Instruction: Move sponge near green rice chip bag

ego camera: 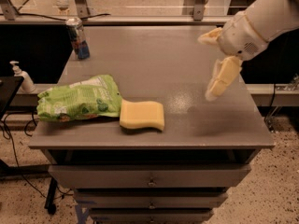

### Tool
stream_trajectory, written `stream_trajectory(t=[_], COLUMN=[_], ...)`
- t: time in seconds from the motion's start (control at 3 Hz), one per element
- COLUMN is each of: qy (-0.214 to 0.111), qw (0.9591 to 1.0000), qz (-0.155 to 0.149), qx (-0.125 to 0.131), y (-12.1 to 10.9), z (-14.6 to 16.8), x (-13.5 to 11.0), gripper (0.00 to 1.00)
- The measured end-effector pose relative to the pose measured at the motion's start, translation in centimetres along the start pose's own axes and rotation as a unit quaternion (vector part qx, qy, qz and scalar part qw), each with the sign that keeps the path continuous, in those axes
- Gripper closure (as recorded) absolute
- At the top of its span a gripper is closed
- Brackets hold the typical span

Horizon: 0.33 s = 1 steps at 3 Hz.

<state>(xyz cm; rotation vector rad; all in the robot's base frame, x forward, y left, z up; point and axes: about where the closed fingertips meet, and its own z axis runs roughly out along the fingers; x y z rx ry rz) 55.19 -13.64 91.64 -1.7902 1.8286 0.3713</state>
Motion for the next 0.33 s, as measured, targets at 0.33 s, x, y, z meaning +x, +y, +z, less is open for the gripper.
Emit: stream_trajectory(t=[0.33], qy=[-0.012], qw=[0.9994], qz=[-0.01], qx=[0.031], y=[-1.84], z=[-3.03], x=[-1.01], gripper=[0.0])
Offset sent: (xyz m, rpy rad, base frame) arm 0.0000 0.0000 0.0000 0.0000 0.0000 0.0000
